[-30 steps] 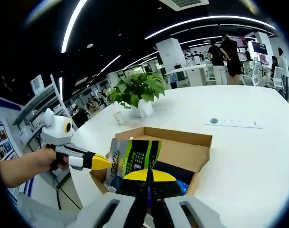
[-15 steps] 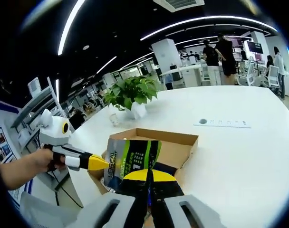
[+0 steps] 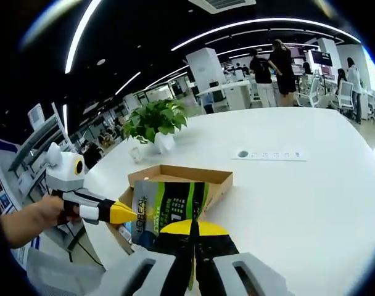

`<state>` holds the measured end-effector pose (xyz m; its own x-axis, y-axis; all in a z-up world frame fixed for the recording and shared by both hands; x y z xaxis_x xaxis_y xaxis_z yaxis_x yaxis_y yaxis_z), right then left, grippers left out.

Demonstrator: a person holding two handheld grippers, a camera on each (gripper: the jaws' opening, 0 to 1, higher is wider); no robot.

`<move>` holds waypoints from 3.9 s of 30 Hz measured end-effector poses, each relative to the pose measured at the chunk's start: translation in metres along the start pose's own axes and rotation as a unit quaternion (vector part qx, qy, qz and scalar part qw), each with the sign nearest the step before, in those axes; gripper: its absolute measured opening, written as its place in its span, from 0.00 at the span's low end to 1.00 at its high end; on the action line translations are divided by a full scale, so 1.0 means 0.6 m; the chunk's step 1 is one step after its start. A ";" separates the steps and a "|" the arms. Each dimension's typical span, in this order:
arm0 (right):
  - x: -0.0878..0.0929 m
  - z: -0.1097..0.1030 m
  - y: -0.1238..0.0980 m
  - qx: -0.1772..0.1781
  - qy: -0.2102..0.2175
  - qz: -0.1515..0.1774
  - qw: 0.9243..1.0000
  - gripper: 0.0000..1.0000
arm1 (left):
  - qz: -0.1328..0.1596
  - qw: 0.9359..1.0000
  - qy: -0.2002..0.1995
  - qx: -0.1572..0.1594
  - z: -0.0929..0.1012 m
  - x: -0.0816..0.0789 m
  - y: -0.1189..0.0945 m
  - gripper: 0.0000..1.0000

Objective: Operate the shoe box by opening the lid, removing the specified soft item, and placing it in the target area until the item is outside and the box remains undamaged.

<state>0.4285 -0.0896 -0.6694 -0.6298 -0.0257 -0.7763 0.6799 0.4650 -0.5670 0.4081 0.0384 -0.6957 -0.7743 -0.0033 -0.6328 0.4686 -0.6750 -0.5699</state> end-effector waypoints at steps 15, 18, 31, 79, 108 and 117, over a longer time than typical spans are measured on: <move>0.006 0.077 -0.015 0.026 0.011 -0.018 0.999 0.00 | -0.017 1.000 0.005 0.010 0.040 -0.001 0.064 0.00; 0.008 0.090 -0.015 0.030 0.012 -0.021 0.999 0.00 | -0.019 1.000 0.005 0.011 0.045 -0.001 0.074 0.00; 0.027 0.143 -0.003 0.041 0.022 -0.042 0.998 0.00 | -0.040 0.999 0.011 0.011 0.054 0.004 0.123 0.00; 0.128 0.264 0.091 0.073 0.031 -0.102 0.992 0.00 | -0.110 0.991 0.067 -0.031 0.022 0.040 0.259 0.00; 0.173 0.278 0.122 0.094 0.042 -0.099 0.990 0.00 | -0.139 0.968 0.201 -0.063 0.015 0.044 0.270 0.00; 0.182 0.282 0.120 0.115 0.049 -0.099 0.987 0.00 | -0.132 0.971 0.190 -0.055 0.018 0.038 0.266 0.01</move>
<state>0.4722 -0.2085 -0.8417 -0.7846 -0.0056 -0.6200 0.5998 0.2462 -0.7613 0.4606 -0.0774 -0.7957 -0.6703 0.4463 -0.5928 0.3343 -0.5316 -0.7782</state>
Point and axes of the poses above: the point that each gripper's makers call its tool centre point, and the gripper's own axes: y roughly forward along the fingers, z roughly to its right, x roughly out of its underside, the point moved 1 cm from there along -y, roughly backward along the fingers, and after that the axes turned 8 degrees about x, right-handed, at the moved point
